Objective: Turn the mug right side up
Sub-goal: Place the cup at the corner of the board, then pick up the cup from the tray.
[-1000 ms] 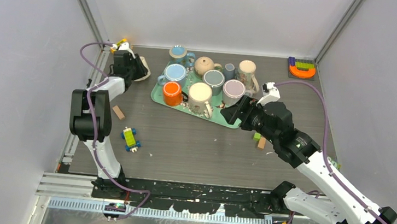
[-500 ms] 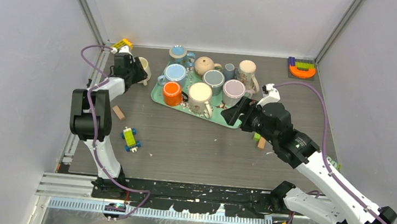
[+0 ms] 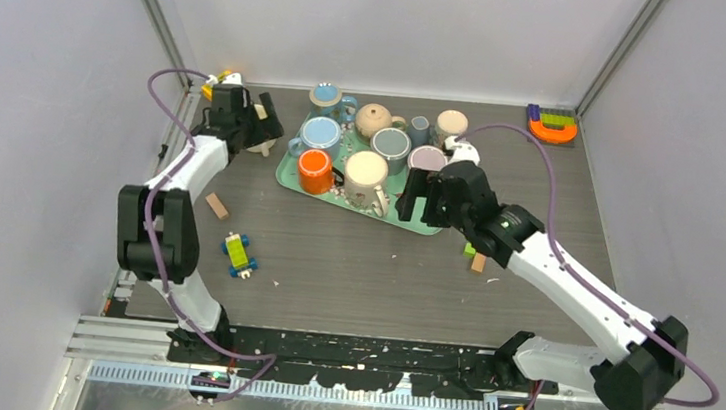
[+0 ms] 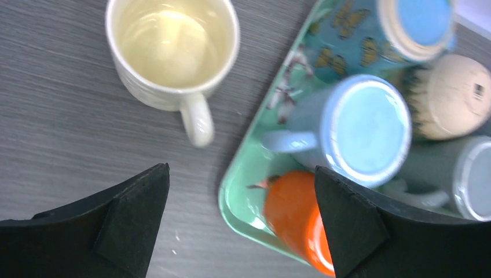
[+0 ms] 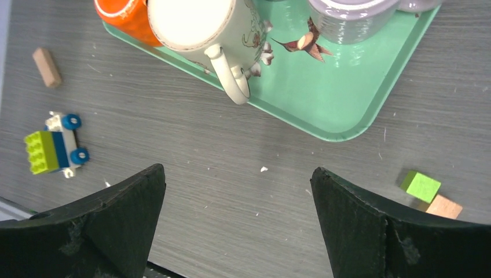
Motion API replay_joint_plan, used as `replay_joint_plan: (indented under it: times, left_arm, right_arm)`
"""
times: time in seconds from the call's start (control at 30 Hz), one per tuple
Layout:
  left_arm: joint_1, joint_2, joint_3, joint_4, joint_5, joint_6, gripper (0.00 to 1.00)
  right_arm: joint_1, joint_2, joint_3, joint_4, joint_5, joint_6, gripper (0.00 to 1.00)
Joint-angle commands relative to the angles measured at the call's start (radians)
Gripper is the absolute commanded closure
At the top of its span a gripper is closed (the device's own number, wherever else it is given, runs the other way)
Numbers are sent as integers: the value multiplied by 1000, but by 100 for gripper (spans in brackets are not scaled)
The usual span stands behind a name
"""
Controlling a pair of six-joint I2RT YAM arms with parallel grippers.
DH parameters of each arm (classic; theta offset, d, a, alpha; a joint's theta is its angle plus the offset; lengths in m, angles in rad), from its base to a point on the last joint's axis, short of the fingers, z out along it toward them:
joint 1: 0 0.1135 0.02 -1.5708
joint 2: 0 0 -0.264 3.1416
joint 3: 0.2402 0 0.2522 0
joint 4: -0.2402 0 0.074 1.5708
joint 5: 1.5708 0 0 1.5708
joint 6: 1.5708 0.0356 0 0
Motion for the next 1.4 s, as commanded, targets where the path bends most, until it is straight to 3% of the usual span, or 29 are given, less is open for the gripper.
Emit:
replay_joint_plan:
  times: [0.0, 0.3, 0.57, 0.77, 1.0, 1.37]
  left_arm:
    - [-76, -158, 7, -132, -79, -33, 1]
    - [-280, -425, -82, -332, -117, -100, 0]
    - [-440, -643, -196, -444, -78, -138, 0]
    - [-451, -758, -259, -501, -46, -153, 0]
    - [-451, -844, -327, -523, 8, -162, 0]
    - [-450, -907, -383, -520, -1, -184, 0]
  right_arm:
    - [-1, 113, 93, 49, -45, -120, 0]
    - [-1, 369, 205, 91, -62, -224, 1]
    - [-1, 563, 320, 81, -88, -287, 15]
    - [-3, 670, 385, 69, -109, -310, 32]
    - [-2, 765, 462, 57, -93, -335, 36]
    - [-2, 829, 491, 58, -60, -330, 55]
